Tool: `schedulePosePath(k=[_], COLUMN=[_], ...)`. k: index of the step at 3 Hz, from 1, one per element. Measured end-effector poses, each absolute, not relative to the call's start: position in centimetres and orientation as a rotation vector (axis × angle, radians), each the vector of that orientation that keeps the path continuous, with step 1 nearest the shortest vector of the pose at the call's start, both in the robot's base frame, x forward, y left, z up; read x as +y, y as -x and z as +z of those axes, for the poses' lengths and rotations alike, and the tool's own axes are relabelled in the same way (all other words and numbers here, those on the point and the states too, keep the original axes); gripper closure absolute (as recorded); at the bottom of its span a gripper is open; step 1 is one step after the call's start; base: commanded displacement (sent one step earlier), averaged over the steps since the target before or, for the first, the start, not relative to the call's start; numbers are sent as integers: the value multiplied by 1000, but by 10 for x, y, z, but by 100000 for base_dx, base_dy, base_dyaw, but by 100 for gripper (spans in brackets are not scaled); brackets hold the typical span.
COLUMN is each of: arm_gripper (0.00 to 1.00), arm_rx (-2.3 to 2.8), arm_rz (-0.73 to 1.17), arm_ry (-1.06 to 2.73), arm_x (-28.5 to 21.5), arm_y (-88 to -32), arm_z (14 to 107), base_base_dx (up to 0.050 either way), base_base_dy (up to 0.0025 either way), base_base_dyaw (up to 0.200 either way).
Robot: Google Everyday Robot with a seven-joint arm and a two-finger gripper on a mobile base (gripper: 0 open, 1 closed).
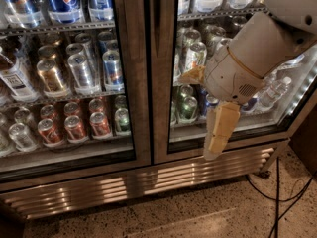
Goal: Open left fridge door
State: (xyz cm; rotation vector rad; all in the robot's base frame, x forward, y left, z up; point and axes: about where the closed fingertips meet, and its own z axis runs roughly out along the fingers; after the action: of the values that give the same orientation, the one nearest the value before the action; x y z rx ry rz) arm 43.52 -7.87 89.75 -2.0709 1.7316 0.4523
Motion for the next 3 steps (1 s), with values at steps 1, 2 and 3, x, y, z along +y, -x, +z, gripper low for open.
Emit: schedulePosePath(k=[1,2,3], arm_gripper=[0,0,0], arm_rx=[1732,1638,1404], arm_rz=[452,555,794], arm_ry=[2071,2061,2014], arm_x=[-79,-77,-74], arm_y=[-435,-434,-433], arm_z=[897,897,895], base_base_dx=[0,0,0], base_base_dy=[0,0,0], base_base_dyaw=[0,0,0])
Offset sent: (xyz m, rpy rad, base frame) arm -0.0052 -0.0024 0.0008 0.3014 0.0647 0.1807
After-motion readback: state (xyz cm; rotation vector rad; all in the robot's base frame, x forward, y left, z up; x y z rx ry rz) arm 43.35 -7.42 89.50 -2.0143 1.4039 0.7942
